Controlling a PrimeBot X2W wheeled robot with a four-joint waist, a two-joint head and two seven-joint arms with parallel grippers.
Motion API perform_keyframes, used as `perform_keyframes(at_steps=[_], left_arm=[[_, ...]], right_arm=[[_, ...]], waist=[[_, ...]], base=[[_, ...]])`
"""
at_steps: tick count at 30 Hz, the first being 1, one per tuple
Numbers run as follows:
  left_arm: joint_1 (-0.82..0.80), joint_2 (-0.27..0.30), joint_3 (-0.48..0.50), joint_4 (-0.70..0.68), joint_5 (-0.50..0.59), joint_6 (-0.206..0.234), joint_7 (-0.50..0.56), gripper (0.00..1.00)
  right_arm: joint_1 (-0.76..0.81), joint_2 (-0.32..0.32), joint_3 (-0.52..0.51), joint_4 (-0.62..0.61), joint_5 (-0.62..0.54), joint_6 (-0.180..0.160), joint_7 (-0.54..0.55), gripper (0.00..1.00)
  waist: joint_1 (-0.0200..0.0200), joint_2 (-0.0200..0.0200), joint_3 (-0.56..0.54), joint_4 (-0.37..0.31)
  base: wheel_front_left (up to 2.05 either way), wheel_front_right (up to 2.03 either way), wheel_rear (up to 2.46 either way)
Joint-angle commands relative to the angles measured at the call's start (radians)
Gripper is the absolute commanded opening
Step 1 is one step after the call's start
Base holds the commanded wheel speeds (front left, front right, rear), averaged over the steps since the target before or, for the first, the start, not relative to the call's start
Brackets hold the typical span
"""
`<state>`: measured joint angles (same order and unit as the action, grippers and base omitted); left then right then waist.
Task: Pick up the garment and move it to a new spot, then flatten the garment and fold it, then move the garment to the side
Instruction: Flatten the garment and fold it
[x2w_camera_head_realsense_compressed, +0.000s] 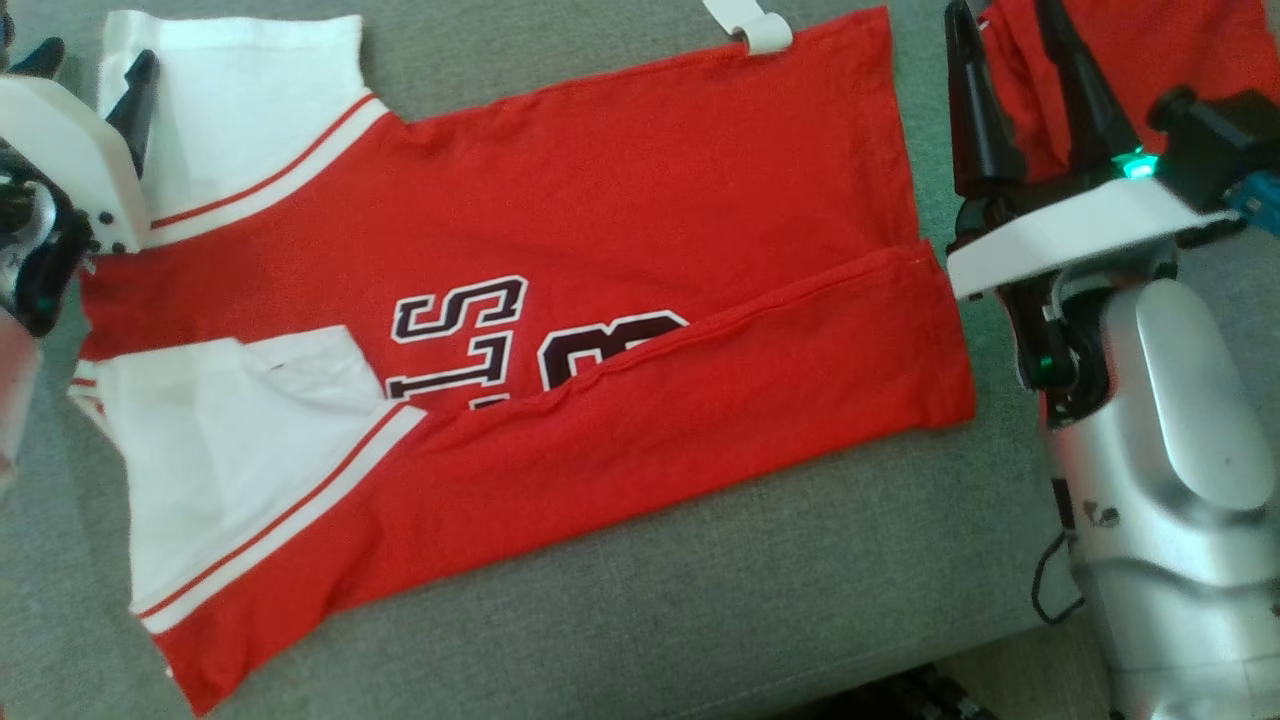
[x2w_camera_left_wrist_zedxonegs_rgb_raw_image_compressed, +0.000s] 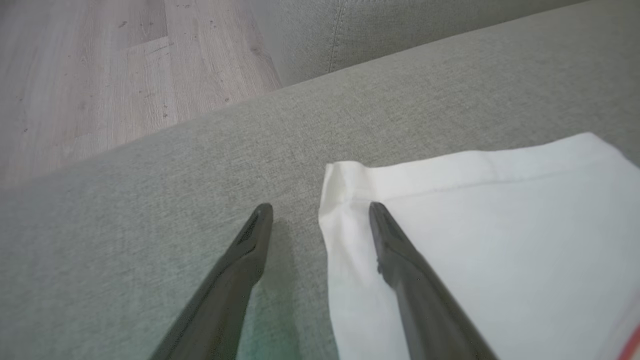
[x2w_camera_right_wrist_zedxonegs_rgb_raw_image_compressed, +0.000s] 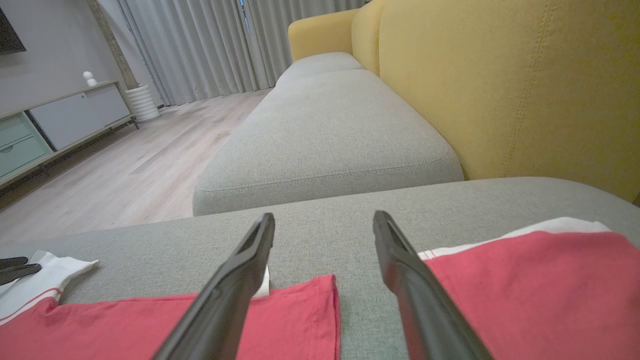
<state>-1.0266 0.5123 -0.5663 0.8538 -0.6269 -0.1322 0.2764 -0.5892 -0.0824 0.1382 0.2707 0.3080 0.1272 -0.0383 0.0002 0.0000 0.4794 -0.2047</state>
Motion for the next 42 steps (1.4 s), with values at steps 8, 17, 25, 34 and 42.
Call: perform_keyframes(at_steps=[8, 17, 25, 34, 42], left_arm=[[-0.082, 0.069, -0.105, -0.01, -0.112, 0.002, 0.039, 0.75], [-0.069, 0.051, -0.176, -0.071, -0.22, 0.002, -0.066, 0.0], [-0.051, 0.012, -0.204, -0.138, -0.22, 0.002, -0.311, 0.0], [0.03, 0.004, -0.236, -0.254, -0.199, 0.008, -0.409, 0.0], [0.101, 0.016, -0.265, -0.391, -0.189, 0.041, -0.403, 0.0]], right_arm=[[-0.055, 0.002, 0.01, -0.01, -0.006, 0.003, -0.019, 1.0], [-0.07, -0.033, -0.011, 0.028, -0.008, 0.003, 0.0, 1.0], [-0.111, -0.13, 0.011, 0.105, 0.05, 0.003, 0.08, 1.0], [-0.131, -0.231, 0.081, 0.27, 0.121, 0.003, 0.171, 1.0], [-0.164, -0.281, 0.132, 0.434, 0.141, 0.003, 0.23, 1.0]], waist=[[-0.0002, 0.0, 0.03, -0.026], [-0.0002, 0.0, -0.016, 0.021], [-0.0002, 0.0, -0.099, 0.13], [-0.0002, 0.0, -0.157, 0.241], [-0.0002, 0.0, -0.16, 0.298]], base=[[0.0, 0.0, 0.0], [0.0, 0.0, 0.0], [0.0, 0.0, 0.0], [0.0, 0.0, 0.0], [0.0, 0.0, 0.0]])
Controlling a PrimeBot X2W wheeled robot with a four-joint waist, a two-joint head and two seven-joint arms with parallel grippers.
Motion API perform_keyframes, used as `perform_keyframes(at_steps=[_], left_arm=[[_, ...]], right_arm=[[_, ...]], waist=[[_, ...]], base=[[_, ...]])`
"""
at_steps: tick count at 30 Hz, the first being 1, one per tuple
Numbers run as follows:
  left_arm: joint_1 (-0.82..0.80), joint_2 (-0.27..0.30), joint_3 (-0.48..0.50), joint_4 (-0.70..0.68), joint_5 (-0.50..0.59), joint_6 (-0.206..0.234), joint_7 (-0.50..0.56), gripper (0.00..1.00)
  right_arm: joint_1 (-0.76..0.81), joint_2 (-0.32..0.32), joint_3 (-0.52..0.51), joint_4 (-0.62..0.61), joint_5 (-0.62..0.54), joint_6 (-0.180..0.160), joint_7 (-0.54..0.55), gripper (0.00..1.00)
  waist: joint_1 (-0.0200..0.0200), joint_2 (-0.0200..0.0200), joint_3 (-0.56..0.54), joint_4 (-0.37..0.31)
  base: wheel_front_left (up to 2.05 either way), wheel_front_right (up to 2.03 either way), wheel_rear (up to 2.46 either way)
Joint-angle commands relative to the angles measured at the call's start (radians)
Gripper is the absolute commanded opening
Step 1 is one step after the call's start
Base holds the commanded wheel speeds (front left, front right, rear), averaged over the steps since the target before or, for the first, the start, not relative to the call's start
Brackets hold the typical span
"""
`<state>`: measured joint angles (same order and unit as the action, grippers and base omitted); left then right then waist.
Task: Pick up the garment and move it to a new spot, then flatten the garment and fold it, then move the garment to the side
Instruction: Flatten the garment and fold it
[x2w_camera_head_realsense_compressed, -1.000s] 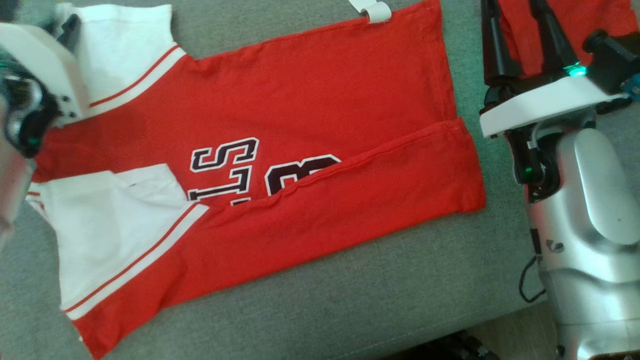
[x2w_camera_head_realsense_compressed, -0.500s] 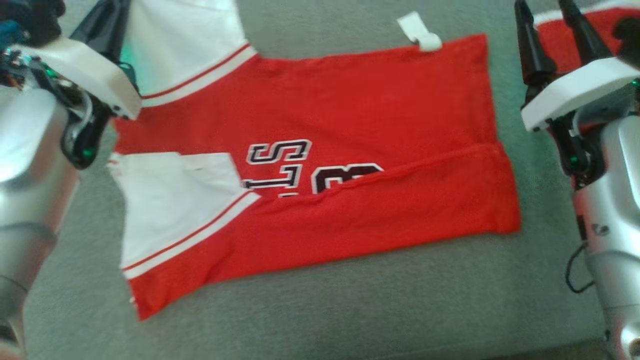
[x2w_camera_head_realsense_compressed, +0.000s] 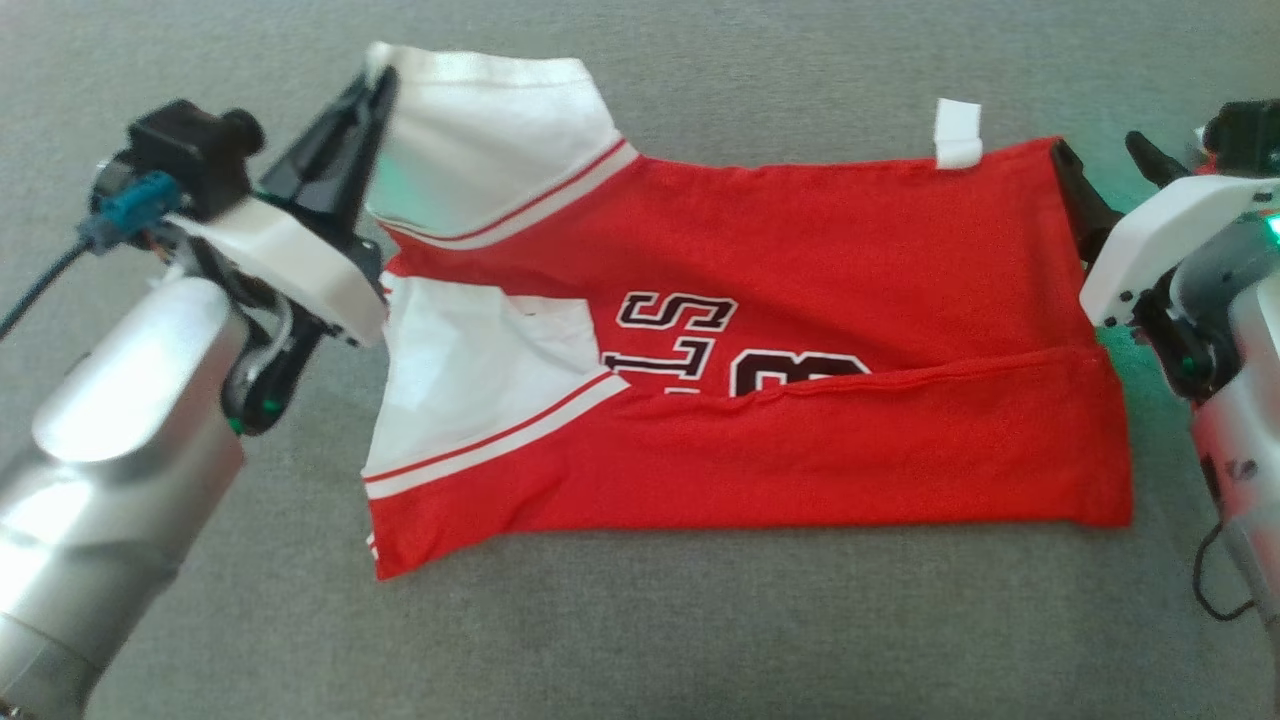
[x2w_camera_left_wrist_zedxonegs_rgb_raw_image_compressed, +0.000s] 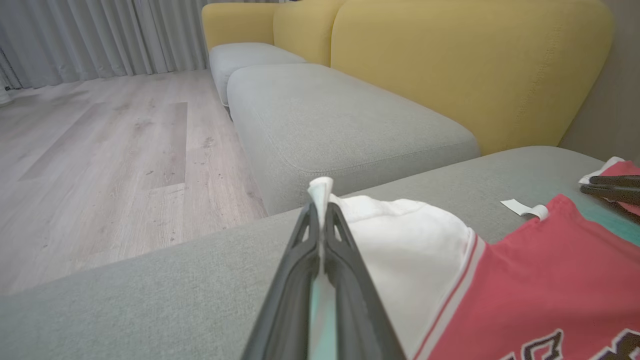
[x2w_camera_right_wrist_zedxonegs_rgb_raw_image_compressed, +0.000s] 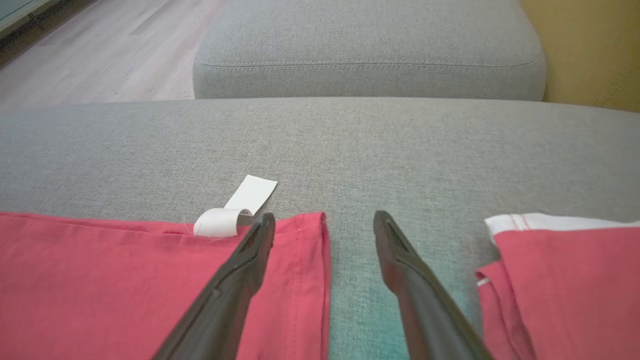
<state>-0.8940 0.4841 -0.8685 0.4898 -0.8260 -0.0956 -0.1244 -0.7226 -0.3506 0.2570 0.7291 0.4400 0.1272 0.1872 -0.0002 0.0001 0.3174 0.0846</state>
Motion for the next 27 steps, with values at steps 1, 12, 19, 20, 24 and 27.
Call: perform_keyframes(at_steps=[1, 12, 19, 20, 24, 27], left_arm=[[-0.026, 0.043, 0.033, -0.041, 0.008, 0.007, 0.004, 0.0], [-0.016, 0.036, 0.003, -0.114, 0.022, 0.033, 0.041, 0.0], [-0.033, 0.032, 0.001, -0.115, 0.022, 0.034, 0.044, 0.0], [-0.035, 0.033, 0.001, -0.111, 0.022, 0.034, 0.044, 0.0], [-0.047, 0.045, 0.013, -0.08, 0.02, 0.042, 0.042, 0.0], [-0.076, 0.051, 0.034, -0.041, 0.017, 0.053, 0.033, 0.0]], right_arm=[[-0.038, -0.014, 0.022, -0.009, 0.015, 0.003, 0.01, 1.0], [-0.122, -0.036, 0.139, 0.122, 0.047, 0.003, 0.08, 1.0], [-0.181, -0.041, 0.193, 0.204, 0.051, 0.003, 0.077, 0.94], [-0.189, -0.04, 0.202, 0.21, 0.053, 0.003, 0.073, 0.09], [-0.239, -0.032, 0.215, 0.226, 0.065, 0.003, 0.02, 0.0], [-0.28, -0.02, 0.211, 0.235, 0.081, 0.003, -0.025, 0.0]], waist=[[0.0002, -0.0001, 0.004, 0.013], [0.0002, -0.0001, 0.053, 0.04], [0.0002, -0.0001, 0.081, 0.051], [0.0002, -0.0001, 0.083, 0.05], [0.0002, -0.0001, 0.087, 0.031], [0.0002, -0.0001, 0.088, 0.013]], base=[[0.0, 0.0, 0.0], [0.0, 0.0, 0.0], [0.0, 0.0, 0.0], [0.0, 0.0, 0.0], [0.0, 0.0, 0.0], [0.0, 0.0, 0.0]])
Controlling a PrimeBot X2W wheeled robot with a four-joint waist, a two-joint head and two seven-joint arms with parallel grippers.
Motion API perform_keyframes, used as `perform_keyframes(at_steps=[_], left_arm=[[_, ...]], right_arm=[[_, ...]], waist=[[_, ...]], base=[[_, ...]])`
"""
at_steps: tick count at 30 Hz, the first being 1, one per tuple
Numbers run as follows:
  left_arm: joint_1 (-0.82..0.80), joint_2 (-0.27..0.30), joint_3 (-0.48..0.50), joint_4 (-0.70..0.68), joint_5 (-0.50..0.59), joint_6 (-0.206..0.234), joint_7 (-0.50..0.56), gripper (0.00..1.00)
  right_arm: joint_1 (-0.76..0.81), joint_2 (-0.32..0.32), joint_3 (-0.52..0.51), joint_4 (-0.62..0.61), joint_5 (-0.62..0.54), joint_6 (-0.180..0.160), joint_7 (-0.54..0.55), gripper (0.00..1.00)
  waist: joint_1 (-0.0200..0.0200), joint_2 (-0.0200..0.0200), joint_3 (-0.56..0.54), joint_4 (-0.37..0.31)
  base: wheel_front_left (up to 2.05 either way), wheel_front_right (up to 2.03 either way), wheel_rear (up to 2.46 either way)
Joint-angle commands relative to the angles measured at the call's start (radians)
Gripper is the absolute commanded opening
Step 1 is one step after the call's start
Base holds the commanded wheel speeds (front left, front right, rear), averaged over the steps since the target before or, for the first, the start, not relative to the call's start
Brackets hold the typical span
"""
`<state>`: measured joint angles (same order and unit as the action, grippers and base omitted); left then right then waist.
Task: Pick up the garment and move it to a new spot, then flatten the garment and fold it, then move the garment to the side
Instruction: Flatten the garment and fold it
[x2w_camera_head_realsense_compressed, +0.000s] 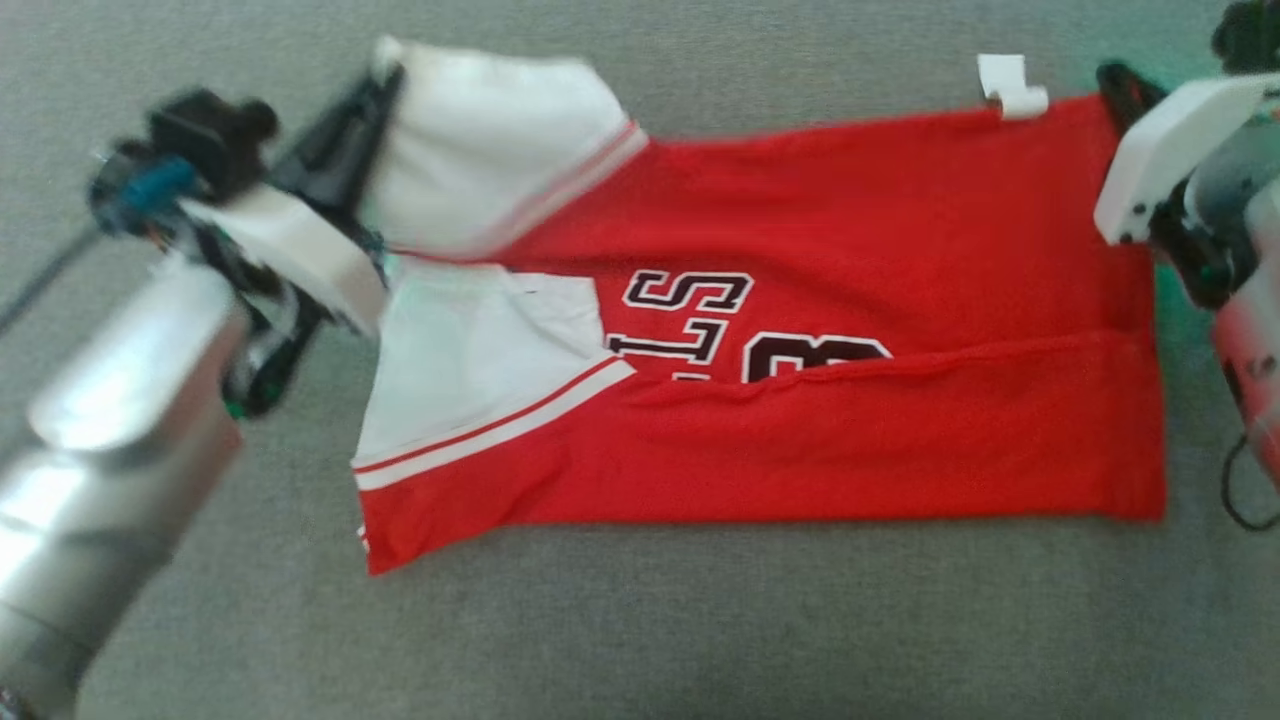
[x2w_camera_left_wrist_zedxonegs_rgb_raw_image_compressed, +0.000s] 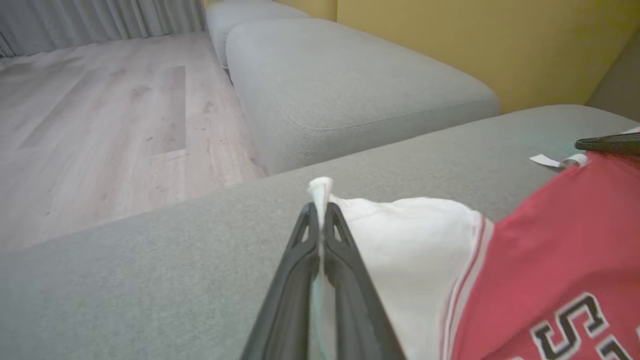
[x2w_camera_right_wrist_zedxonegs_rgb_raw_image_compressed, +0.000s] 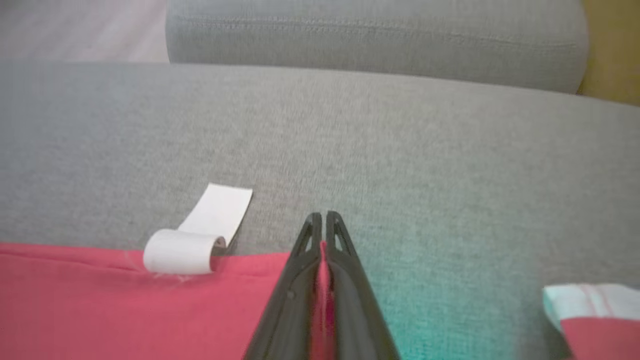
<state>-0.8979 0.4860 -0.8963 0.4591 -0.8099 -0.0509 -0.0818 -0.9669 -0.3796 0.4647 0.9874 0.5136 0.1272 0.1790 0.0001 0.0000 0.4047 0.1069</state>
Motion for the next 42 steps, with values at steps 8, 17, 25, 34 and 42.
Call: perform_keyframes(at_steps=[8, 17, 25, 34, 42], left_arm=[[-0.233, 0.045, 0.111, 0.142, 0.021, 0.004, -0.055, 0.0], [-0.382, -0.02, 0.12, 0.321, 0.064, -0.023, -0.147, 0.0], [-0.299, -0.058, 0.061, 0.345, 0.069, -0.073, -0.174, 0.0], [-0.146, 0.009, -0.055, 0.207, -0.01, -0.079, -0.11, 0.0], [-0.013, 0.143, -0.163, 0.02, -0.126, -0.08, 0.047, 0.0]], right_arm=[[-0.159, 0.045, -0.007, -0.029, 0.065, 0.003, -0.113, 0.0], [-0.24, 0.075, -0.009, 0.011, 0.109, 0.003, -0.2, 0.0], [-0.144, 0.035, 0.05, 0.001, 0.196, 0.003, -0.19, 0.0], [-0.007, -0.043, 0.126, -0.067, 0.306, 0.003, -0.102, 0.0], [0.105, -0.122, 0.209, -0.147, 0.406, 0.003, 0.028, 0.0]], waist=[[-0.0001, 0.0, 0.027, -0.07], [-0.0001, 0.0, 0.036, -0.088], [-0.0001, 0.0, -0.016, -0.049], [-0.0001, 0.0, -0.094, -0.024], [-0.0001, 0.0, -0.172, -0.022]], base=[[0.0, 0.0, 0.0], [0.0, 0.0, 0.0], [0.0, 0.0, 0.0], [0.0, 0.0, 0.0], [0.0, 0.0, 0.0]])
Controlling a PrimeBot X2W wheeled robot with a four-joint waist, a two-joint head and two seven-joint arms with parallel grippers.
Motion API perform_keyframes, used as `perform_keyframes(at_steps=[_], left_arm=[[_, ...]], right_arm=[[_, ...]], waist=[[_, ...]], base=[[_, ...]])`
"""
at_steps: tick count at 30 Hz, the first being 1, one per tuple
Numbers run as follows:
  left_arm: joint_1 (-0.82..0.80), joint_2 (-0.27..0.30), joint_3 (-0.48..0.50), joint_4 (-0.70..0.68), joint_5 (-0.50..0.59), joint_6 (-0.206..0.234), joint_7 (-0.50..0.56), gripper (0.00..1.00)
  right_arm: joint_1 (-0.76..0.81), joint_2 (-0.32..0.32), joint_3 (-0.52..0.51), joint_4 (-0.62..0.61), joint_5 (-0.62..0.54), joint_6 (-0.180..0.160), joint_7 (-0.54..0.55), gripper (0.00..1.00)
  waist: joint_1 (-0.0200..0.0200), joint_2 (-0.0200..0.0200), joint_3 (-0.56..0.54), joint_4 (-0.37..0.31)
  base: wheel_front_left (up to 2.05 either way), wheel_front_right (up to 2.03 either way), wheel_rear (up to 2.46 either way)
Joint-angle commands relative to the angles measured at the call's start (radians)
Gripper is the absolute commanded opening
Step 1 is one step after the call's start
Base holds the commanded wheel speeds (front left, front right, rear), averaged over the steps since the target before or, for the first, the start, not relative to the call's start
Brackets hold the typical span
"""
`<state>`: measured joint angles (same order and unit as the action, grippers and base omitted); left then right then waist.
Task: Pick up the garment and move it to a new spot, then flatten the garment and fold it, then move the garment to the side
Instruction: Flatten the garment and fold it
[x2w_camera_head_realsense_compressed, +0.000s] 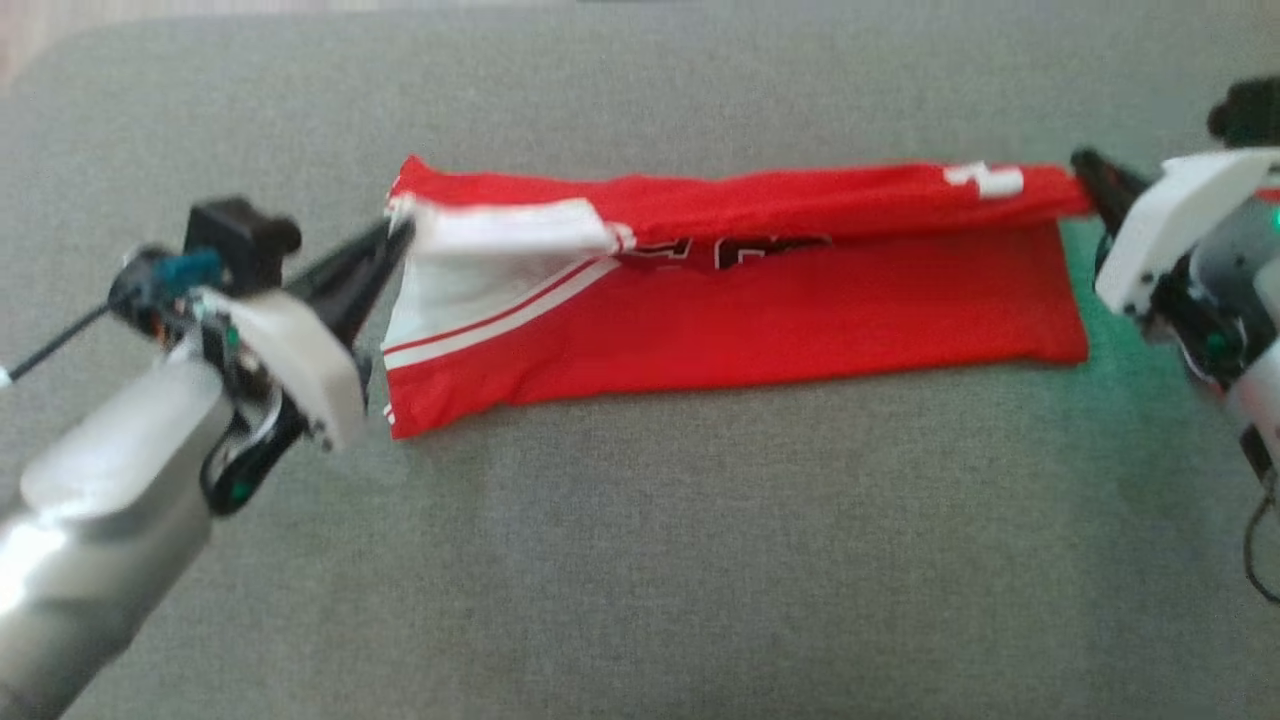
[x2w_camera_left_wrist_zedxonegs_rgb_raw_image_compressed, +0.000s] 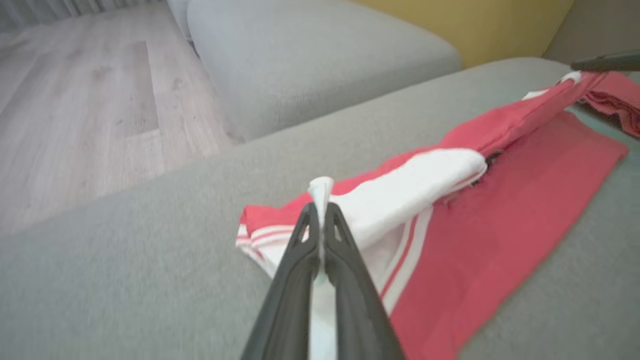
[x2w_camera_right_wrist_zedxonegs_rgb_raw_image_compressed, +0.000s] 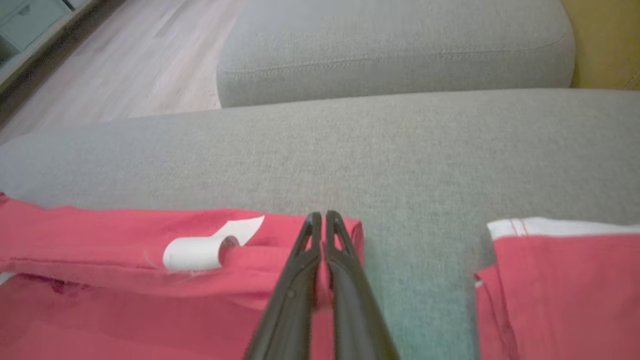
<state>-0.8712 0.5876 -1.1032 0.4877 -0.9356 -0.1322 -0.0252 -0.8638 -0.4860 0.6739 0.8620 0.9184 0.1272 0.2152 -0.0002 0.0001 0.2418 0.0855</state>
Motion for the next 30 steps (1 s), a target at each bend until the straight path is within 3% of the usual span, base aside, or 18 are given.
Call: perform_keyframes(at_steps=[1, 9, 21, 22, 23, 24, 30], left_arm=[[-0.026, 0.054, 0.034, -0.025, -0.01, 0.002, 0.008, 0.0], [0.037, 0.094, 0.01, -0.089, -0.057, 0.016, 0.083, 0.0], [0.085, 0.083, -0.029, -0.074, -0.076, 0.026, 0.134, 0.0], [0.087, 0.081, -0.031, -0.072, -0.076, 0.027, 0.134, 0.0], [0.087, 0.079, -0.03, -0.068, -0.069, 0.035, 0.124, 0.46], [0.087, 0.077, -0.027, -0.063, -0.061, 0.045, 0.108, 1.0], [0.093, 0.041, 0.064, -0.043, -0.077, 0.117, -0.072, 1.0]], right_arm=[[0.013, -0.025, 0.01, -0.031, 0.014, 0.003, 0.013, 0.0], [0.067, -0.084, 0.08, -0.099, 0.072, 0.003, 0.127, 0.0], [0.101, -0.086, 0.137, -0.12, 0.101, 0.003, 0.195, 0.0], [0.1, -0.079, 0.127, -0.115, 0.108, 0.003, 0.182, 0.35], [0.099, -0.067, 0.108, -0.102, 0.124, 0.003, 0.173, 1.0], [0.097, -0.055, 0.099, -0.1, 0.135, 0.003, 0.166, 1.0], [0.069, -0.033, 0.059, -0.119, 0.147, 0.003, 0.092, 1.0]], waist=[[0.0002, -0.0001, -0.016, -0.002], [0.0002, -0.0001, -0.038, -0.015], [0.0002, -0.0001, -0.028, -0.036], [0.0002, -0.0001, -0.027, -0.037], [0.0002, -0.0001, -0.027, -0.039], [0.0002, -0.0001, -0.029, -0.041], [0.0002, -0.0001, -0.066, -0.06]], base=[[0.0, 0.0, 0.0], [0.0, 0.0, 0.0], [0.0, 0.0, 0.0], [0.0, 0.0, 0.0], [0.0, 0.0, 0.0], [0.0, 0.0, 0.0], [0.0, 0.0, 0.0]])
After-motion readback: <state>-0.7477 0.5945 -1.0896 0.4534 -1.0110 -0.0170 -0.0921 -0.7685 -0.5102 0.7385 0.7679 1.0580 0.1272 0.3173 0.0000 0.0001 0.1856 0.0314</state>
